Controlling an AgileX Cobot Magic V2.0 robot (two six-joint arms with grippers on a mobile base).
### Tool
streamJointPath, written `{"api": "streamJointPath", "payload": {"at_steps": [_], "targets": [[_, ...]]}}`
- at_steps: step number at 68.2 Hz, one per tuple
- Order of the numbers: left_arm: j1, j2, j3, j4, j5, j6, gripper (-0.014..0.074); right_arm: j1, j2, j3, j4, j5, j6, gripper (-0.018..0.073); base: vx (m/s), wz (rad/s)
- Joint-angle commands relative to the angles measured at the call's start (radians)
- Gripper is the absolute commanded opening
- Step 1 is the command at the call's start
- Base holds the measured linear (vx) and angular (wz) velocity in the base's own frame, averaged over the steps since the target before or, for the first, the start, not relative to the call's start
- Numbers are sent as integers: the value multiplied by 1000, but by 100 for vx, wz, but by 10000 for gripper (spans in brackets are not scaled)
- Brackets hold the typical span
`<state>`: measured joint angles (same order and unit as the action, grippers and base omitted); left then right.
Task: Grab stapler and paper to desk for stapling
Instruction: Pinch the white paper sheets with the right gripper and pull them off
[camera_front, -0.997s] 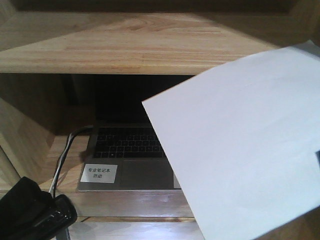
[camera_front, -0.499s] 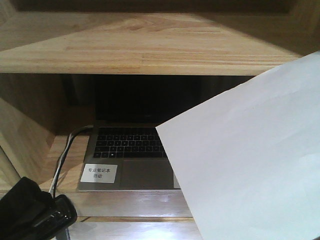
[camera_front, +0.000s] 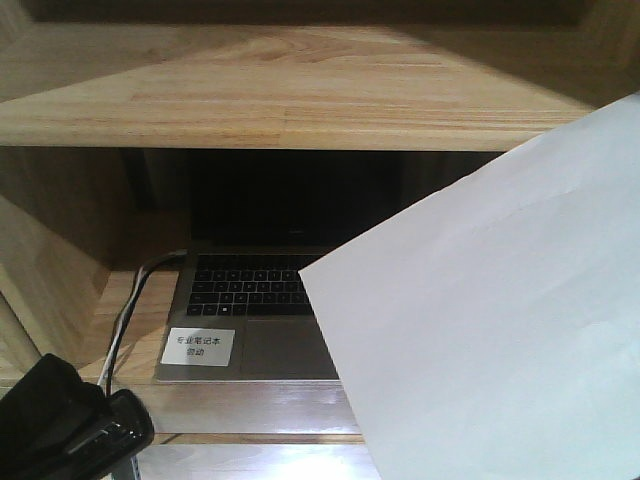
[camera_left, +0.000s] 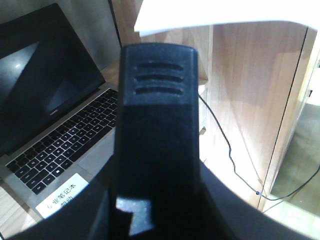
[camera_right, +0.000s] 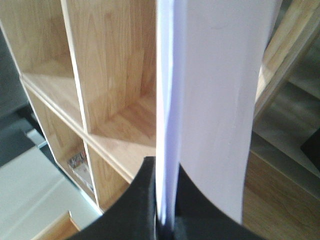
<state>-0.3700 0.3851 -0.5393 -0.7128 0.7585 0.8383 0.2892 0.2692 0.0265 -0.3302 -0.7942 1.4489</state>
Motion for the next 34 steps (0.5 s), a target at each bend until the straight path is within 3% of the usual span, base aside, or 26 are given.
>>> {"api": "streamJointPath", "payload": {"at_steps": [1,34], "targets": [[2,6,-30,-65,-85,-1,-6,1,8,5,-1,-57,-11,-3,0,0],[2,6,-30,-65,-85,-1,-6,1,8,5,-1,-57,-11,-3,0,0]]}}
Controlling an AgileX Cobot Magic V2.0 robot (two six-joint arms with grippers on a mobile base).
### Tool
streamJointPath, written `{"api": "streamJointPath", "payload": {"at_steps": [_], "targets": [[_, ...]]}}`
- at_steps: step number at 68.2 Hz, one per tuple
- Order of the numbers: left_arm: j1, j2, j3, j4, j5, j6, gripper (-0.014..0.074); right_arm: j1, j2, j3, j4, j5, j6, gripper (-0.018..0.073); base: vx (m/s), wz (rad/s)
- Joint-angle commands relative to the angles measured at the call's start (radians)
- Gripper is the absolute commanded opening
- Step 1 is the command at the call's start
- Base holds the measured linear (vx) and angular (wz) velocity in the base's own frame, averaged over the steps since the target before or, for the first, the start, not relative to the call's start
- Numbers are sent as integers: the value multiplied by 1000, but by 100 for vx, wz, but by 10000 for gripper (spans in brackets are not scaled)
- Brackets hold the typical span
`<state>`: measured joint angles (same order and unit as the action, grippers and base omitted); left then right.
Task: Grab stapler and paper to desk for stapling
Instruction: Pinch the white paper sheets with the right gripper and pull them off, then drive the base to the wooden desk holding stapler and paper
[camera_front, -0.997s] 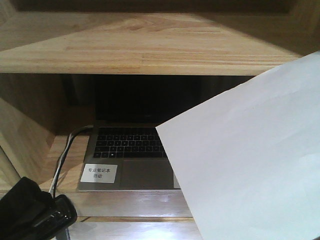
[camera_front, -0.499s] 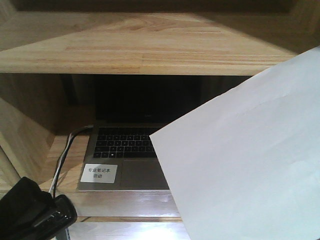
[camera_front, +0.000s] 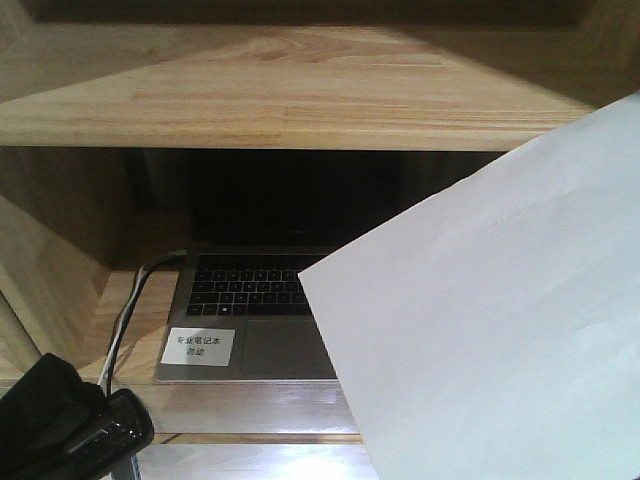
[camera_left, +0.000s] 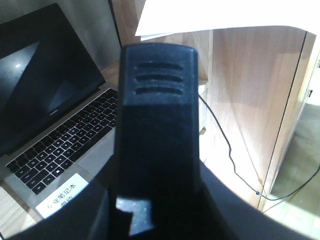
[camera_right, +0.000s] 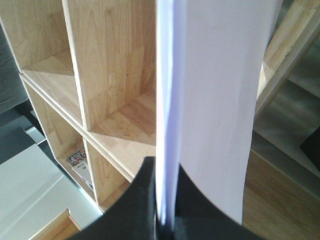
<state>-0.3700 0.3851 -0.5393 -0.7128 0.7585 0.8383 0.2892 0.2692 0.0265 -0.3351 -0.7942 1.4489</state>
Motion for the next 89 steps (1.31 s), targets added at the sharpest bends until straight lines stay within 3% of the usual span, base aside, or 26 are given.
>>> {"api": "streamJointPath", "payload": {"at_steps": [1,89], "targets": [[2,6,-30,-65,-85,-1,-6,1,8,5,4,-57,-11,-3,0,0],[2,6,-30,-65,-84,-1,-6,1,8,5,4,-57,-11,-3,-11,-1]]}}
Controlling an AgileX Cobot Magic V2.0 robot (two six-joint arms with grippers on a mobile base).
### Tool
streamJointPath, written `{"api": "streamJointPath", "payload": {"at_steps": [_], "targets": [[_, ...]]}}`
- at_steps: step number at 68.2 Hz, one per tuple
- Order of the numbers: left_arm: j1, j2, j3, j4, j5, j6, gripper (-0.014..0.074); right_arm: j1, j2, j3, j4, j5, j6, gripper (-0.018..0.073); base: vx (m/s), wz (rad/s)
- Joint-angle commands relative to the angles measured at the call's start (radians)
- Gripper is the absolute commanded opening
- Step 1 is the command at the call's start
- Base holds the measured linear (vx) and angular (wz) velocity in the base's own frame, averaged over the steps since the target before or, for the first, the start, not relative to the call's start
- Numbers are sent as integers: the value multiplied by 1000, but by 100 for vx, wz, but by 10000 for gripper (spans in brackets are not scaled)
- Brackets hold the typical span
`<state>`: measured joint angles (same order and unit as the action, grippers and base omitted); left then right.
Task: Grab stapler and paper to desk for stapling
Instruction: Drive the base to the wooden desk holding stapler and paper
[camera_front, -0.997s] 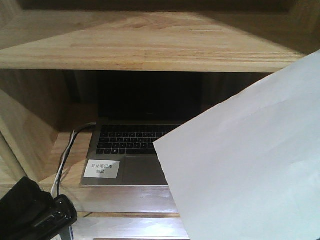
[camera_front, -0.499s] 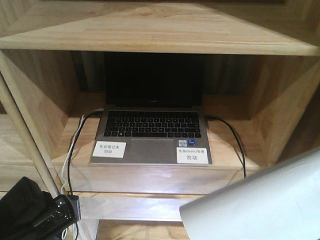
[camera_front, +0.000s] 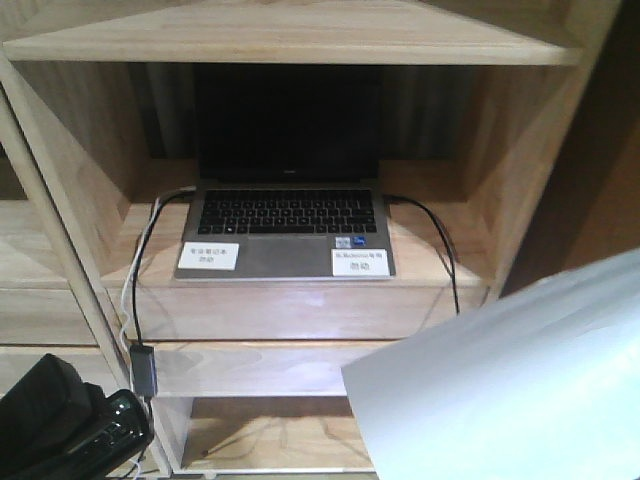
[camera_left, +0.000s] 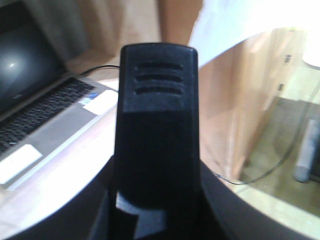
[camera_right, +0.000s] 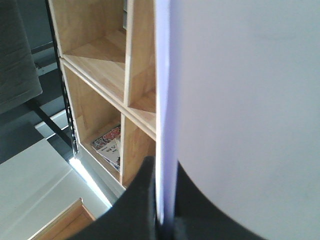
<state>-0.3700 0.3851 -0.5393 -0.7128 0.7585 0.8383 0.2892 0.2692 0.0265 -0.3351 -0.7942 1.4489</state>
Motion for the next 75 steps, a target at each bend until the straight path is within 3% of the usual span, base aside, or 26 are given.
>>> {"api": "streamJointPath", "payload": {"at_steps": [1,41,75], "targets": [[2,6,-30,-65,-84,-1,-6,1,8,5,4,-57,-11,-3,-17,-10],[2,6,-30,-65,-84,-1,-6,1,8,5,4,-57,-11,-3,-13,-6],[2,6,-30,-65,-84,-1,-6,1,8,5,4,-57,-11,-3,-2,20]]}}
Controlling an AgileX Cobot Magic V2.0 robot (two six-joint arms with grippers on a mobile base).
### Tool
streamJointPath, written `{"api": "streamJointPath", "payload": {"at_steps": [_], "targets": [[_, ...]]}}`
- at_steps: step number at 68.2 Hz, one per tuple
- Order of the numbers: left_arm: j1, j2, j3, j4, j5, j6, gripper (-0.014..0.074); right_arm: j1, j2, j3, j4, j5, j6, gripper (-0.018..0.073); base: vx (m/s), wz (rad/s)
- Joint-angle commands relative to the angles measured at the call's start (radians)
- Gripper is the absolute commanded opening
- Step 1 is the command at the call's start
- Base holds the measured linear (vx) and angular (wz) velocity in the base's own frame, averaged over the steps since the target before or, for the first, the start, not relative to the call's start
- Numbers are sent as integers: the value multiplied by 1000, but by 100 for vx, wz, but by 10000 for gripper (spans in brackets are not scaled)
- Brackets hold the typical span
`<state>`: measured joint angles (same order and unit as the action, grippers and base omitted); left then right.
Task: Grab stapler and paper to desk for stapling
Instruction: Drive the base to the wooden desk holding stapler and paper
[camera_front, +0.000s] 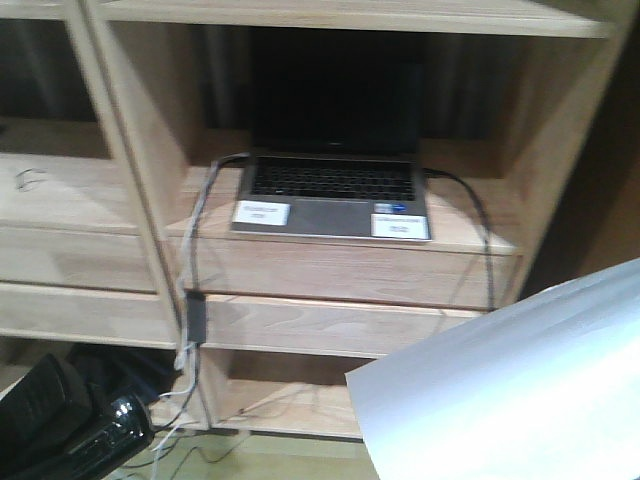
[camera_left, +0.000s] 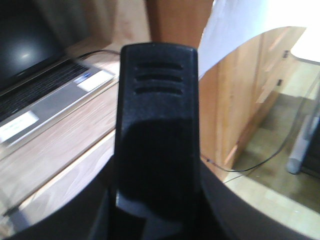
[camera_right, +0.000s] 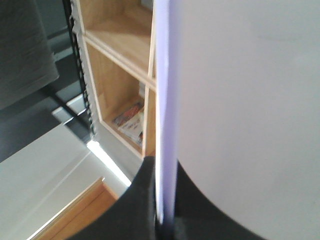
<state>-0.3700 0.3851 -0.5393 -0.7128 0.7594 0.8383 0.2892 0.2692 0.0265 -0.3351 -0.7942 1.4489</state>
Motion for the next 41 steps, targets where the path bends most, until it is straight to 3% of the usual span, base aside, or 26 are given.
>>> {"api": "streamJointPath", "payload": {"at_steps": [1,41], "targets": [[2,6,-30,-65,-85,-1,-6,1,8,5,4,-57,-11,-3,-3,35],[2,6,-30,-65,-63,-1,-6,1,8,5,4,-57,-11,-3,-5,49]]}}
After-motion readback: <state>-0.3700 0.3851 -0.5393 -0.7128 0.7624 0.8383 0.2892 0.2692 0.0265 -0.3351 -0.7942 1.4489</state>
